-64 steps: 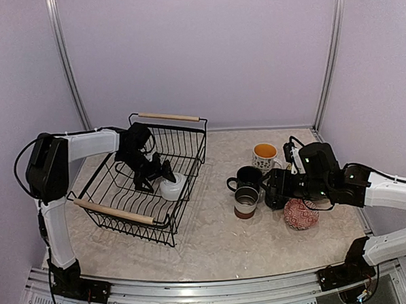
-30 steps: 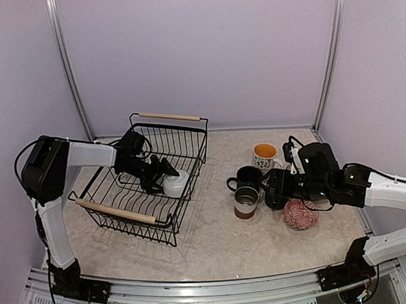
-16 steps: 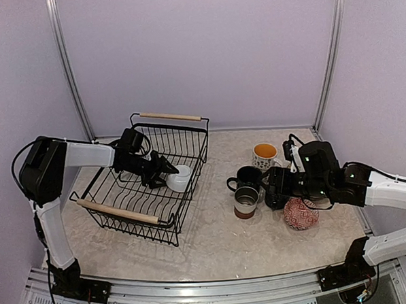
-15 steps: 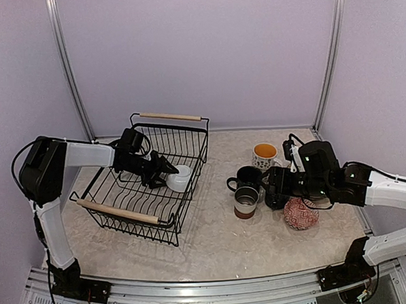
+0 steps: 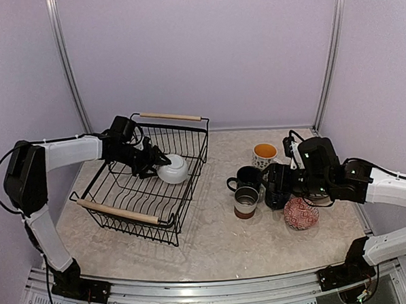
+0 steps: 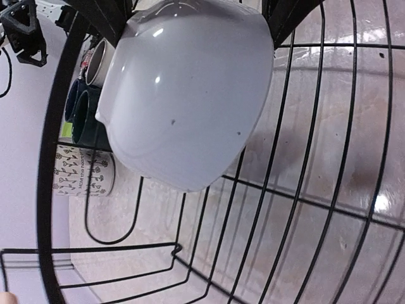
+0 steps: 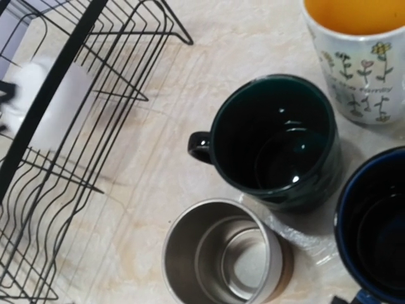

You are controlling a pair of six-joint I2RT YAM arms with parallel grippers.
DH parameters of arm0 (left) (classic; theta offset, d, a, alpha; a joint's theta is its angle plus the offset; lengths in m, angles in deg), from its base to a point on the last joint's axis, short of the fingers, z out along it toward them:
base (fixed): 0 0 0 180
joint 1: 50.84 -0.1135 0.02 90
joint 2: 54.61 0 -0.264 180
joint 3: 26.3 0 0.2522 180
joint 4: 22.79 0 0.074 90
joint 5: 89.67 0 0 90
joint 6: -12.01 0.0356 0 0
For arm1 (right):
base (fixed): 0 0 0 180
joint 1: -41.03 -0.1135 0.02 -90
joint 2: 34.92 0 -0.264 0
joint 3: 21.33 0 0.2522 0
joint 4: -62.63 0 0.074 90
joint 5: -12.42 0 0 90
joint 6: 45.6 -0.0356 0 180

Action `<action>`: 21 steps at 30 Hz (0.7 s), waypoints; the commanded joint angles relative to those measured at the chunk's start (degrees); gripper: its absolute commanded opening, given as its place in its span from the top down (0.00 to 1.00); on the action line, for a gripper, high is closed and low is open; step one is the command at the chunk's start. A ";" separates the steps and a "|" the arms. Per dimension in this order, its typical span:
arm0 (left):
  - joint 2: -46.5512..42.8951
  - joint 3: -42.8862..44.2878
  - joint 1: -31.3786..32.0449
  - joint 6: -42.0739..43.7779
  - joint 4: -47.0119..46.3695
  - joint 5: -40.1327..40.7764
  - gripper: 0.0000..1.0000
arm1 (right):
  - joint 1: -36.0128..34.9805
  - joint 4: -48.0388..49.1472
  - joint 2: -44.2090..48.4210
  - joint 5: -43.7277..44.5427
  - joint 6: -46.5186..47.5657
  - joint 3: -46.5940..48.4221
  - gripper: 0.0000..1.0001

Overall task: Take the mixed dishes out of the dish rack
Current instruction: Pass from the left arm to the right

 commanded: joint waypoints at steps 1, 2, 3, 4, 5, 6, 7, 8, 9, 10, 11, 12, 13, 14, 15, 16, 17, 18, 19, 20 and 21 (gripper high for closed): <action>-7.36 5.62 1.79 10.96 7.61 10.45 0.70 | -0.51 -3.43 -1.11 2.50 1.70 2.84 0.16; -8.31 6.58 2.78 13.42 9.81 13.43 0.70 | -0.53 -3.82 -1.45 2.71 2.01 3.58 0.16; -9.96 7.34 3.96 15.92 10.93 16.39 0.70 | -0.57 -4.07 -1.96 3.04 2.38 4.05 0.15; -11.28 8.03 5.35 18.75 11.65 19.04 0.70 | -0.52 -4.22 -2.47 3.22 2.77 4.64 0.14; -12.39 8.49 6.74 21.35 12.03 21.84 0.70 | -0.49 -4.36 -3.17 3.35 3.15 5.22 0.14; -14.20 8.72 8.47 24.10 12.06 24.85 0.70 | -0.47 -4.27 -3.97 3.33 3.63 5.90 0.13; -15.34 8.90 10.05 26.62 11.91 28.22 0.70 | -0.30 -4.14 -4.80 3.11 4.13 6.71 0.12; -16.72 8.96 11.57 29.70 11.50 31.51 0.70 | -0.25 -3.94 -5.81 2.38 4.64 7.59 0.11; -17.70 8.99 13.06 32.06 10.97 34.25 0.70 | -0.16 -3.39 -6.78 1.81 5.20 8.55 0.10; -19.03 9.24 14.33 34.08 10.45 36.55 0.70 | 0.01 -2.89 -7.65 0.70 5.62 9.48 0.10; -19.86 9.35 15.86 36.05 9.77 38.60 0.70 | 0.10 -2.32 -8.52 -0.31 6.03 10.31 0.09; -20.40 9.40 17.46 38.16 8.82 40.86 0.70 | 0.21 -1.81 -9.08 -1.04 6.29 11.08 0.09; -21.16 9.43 19.19 40.10 7.67 42.85 0.70 | 0.39 -1.49 -9.61 -1.38 6.35 11.68 0.09; -21.62 9.34 21.77 42.35 5.83 45.37 0.70 | 0.71 -1.48 -10.14 -1.30 6.19 12.45 0.09; -21.76 9.16 23.81 45.00 4.29 47.51 0.70 | 1.18 -1.47 -10.37 -1.56 5.92 12.96 0.09; -21.85 8.73 25.93 47.46 2.04 49.69 0.70 | 1.95 -1.03 -10.50 -2.91 5.57 13.13 0.09; -21.93 7.77 28.10 50.42 -0.55 51.59 0.70 | 2.91 0.36 -10.48 -5.64 4.88 12.96 0.08; -22.04 6.26 29.99 53.71 -4.45 53.72 0.70 | 4.20 2.70 -10.21 -9.60 3.59 12.31 0.08; -22.06 4.17 31.93 58.00 -8.87 55.88 0.71 | 5.57 6.43 -9.66 -14.50 1.09 11.26 0.07; -21.98 2.44 33.31 61.66 -12.68 57.85 0.72 | 6.67 10.05 -9.13 -18.28 -1.95 10.17 0.07; -21.77 1.41 34.44 65.28 -15.50 59.14 0.72 | 7.22 12.99 -8.67 -21.07 -4.74 9.60 0.07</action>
